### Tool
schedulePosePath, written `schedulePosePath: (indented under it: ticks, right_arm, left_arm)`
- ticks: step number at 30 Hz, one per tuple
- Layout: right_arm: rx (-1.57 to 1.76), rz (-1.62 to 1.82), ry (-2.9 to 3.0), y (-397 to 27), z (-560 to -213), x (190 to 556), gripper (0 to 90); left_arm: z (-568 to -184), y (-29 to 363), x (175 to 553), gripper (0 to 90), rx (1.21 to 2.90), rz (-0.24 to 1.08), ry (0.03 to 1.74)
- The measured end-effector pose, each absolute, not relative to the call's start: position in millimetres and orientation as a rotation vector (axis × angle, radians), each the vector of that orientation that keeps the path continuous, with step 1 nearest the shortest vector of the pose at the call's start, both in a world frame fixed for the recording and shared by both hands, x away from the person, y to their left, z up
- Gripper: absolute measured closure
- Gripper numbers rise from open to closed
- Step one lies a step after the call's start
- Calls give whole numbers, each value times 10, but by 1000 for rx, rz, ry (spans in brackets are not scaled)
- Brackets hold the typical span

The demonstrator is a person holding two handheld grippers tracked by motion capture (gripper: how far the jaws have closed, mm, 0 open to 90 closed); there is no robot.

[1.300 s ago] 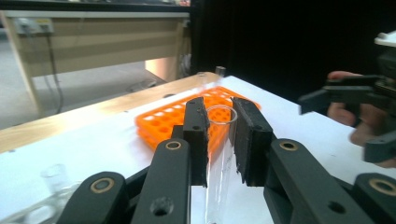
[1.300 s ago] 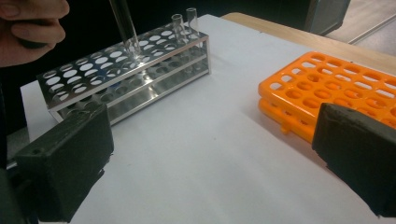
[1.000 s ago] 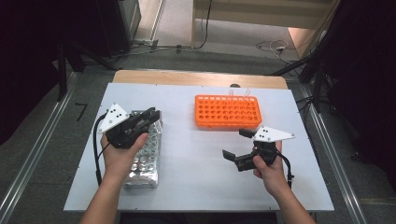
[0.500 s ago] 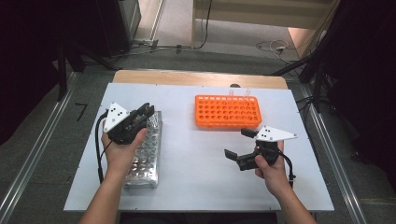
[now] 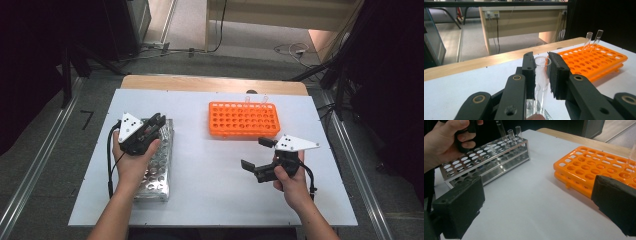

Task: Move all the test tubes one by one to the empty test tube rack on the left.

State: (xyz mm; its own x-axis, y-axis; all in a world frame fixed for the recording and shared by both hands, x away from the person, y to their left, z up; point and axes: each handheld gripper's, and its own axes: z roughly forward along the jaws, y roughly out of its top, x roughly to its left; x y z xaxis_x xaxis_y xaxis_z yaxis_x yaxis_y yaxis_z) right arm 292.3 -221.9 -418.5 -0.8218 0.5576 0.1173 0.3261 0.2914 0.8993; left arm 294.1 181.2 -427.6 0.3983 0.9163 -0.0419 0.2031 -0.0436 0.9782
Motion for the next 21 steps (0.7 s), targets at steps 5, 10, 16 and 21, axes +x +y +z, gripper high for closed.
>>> schedulePosePath:
  ticks: [5,10,16,21]
  right_arm:
    - [817,1548,2340,-2223,-4183,2923,0]
    - [819,1545,2337,-2229,-4182,2927,0]
    - [822,1546,2333,-2238,-4179,2930,0]
    - [819,1548,2331,-2244,-4178,2932,0]
  left_arm:
    - [-4269,1817,2962,759,1550,765,1061]
    - [-4250,1790,2972,758,1585,761,1074]
    - [-4254,1770,2981,758,1625,747,1103]
    - [-4271,1752,2991,757,1656,735,1124]
